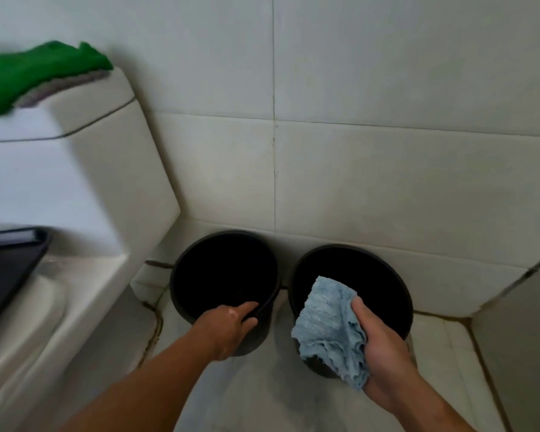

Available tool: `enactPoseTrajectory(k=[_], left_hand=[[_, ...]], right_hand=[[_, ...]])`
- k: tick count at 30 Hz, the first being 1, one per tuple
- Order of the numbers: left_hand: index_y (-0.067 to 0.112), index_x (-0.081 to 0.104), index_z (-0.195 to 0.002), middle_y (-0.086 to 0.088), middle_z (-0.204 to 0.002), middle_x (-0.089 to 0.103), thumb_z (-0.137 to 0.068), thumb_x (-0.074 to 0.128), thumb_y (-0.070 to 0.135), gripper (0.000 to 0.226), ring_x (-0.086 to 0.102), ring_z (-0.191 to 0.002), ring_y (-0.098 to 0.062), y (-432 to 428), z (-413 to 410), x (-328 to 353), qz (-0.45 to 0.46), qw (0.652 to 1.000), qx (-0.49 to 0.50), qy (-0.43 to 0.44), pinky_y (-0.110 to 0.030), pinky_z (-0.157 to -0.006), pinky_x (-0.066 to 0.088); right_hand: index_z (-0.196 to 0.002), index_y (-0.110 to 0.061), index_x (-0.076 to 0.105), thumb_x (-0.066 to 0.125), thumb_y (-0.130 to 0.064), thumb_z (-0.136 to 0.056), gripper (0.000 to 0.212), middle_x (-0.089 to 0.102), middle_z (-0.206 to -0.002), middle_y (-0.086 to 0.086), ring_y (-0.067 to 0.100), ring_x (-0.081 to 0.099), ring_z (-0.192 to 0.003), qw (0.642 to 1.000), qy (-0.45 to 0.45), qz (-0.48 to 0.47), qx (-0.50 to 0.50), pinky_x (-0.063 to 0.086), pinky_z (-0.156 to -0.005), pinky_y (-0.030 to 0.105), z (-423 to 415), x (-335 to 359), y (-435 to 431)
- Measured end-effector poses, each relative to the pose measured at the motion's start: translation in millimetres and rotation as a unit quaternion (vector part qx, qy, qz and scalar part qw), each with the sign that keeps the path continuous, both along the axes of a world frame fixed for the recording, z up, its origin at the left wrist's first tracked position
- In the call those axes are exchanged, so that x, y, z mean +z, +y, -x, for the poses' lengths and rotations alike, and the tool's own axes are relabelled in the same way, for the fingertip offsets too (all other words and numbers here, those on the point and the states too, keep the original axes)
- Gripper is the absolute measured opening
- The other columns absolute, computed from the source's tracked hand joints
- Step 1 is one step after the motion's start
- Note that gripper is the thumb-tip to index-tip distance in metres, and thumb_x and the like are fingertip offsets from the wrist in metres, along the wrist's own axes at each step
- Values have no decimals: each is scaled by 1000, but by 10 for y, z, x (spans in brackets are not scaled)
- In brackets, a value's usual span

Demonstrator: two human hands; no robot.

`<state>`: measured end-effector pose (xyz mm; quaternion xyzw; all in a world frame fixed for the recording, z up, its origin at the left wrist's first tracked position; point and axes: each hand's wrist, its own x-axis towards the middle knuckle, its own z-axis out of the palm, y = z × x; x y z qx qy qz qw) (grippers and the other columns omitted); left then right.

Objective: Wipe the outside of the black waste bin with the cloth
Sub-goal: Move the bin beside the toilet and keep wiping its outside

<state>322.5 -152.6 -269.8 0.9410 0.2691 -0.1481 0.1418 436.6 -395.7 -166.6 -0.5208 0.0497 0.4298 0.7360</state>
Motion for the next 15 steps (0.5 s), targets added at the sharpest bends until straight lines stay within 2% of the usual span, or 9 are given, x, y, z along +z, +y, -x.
enactPoseTrajectory(k=[3,7,9,12,15], left_hand=[[45,30,-152,-11,-130,64,-103,27,57,51,64,-112,-32,-31,-97,-40,-28,999,-25,10,-42,-93,50],[45,33,-152,-8,-126,67,-105,26,54,48,66,-108,-30,-28,-41,-47,-67,997,-30,-12,-41,-88,51],[46,33,-151,-7,-125,68,-105,25,54,47,67,-107,-29,-57,52,-70,-78,996,-31,-21,-40,-87,52],[47,33,-150,-3,-124,69,-105,26,55,47,67,-106,-24,-44,220,-104,-45,997,18,-60,-41,-89,54],[46,38,-148,-2,-123,69,-102,31,58,48,66,-107,-22,32,425,-31,42,977,142,-152,-41,-94,54]], right_hand=[[-124,-7,66,45,-35,-103,41,74,-110,18,35,73,-98,1000,-2,15,-13,57,-80,43,54,-84,101],[-115,-6,69,45,-34,-103,39,75,-105,19,34,74,-90,1000,3,23,0,62,-61,37,115,-158,175],[-110,-6,70,46,-34,-103,38,76,-101,19,33,75,-86,999,3,34,-3,61,-57,35,146,-210,200],[-112,-5,70,49,-34,-102,37,76,-101,19,34,75,-88,999,1,51,3,59,-71,40,177,-249,237],[-112,-4,71,51,-36,-101,39,76,-101,19,34,75,-87,999,2,48,19,53,-79,43,191,-186,267]])
